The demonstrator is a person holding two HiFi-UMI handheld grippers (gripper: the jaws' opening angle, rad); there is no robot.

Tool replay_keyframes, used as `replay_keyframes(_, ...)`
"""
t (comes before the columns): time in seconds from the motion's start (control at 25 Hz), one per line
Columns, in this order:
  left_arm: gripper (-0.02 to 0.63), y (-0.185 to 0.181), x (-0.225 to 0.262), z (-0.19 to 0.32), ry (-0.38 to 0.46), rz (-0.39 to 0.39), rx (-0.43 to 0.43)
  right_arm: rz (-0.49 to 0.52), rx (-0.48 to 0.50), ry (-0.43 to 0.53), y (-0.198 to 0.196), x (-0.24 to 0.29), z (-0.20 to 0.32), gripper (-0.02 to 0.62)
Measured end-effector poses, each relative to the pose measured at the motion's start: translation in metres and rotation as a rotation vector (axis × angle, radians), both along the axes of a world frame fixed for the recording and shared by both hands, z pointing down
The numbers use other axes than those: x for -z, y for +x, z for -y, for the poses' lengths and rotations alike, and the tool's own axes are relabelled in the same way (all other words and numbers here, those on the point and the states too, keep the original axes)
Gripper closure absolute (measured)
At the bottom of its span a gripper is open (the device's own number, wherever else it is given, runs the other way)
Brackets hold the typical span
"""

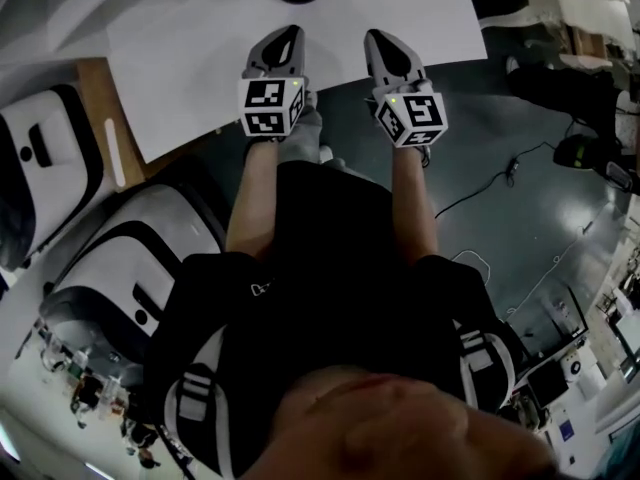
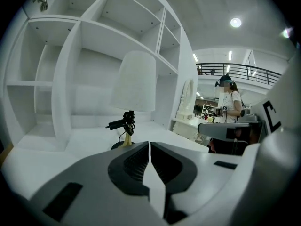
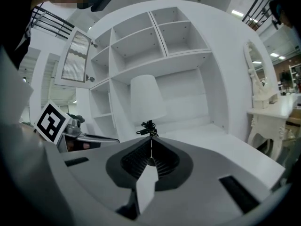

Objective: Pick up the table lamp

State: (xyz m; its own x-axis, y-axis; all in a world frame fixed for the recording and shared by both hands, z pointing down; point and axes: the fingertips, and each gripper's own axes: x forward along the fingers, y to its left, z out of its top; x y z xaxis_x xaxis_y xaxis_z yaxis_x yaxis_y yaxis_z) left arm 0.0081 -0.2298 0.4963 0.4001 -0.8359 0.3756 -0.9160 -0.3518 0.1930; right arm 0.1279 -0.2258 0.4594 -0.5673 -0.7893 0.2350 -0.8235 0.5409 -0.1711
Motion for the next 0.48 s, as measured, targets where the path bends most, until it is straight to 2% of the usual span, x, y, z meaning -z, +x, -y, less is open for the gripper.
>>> replay_keyframes(0.16, 0.598, -0.006, -0.009, 0.019, -0.007, -0.01, 0.003, -0.003, 0.014, -0.015, -0.009, -0.006, 0.014, 0.575)
replay_keyframes(0.4, 0.592, -0.014, -0.022, 0.041, -0.01, 0.022, -0.008, -0.02, 0.015, -0.045, -0.012, -0.013, 0.029, 0.575)
replay_keyframes(0.48, 0.526, -0.012, -0.028, 0.05, -0.02, 0.017, -0.024, -0.036, 0.016, -0.053, -0.012, -0.014, 0.034, 0.575)
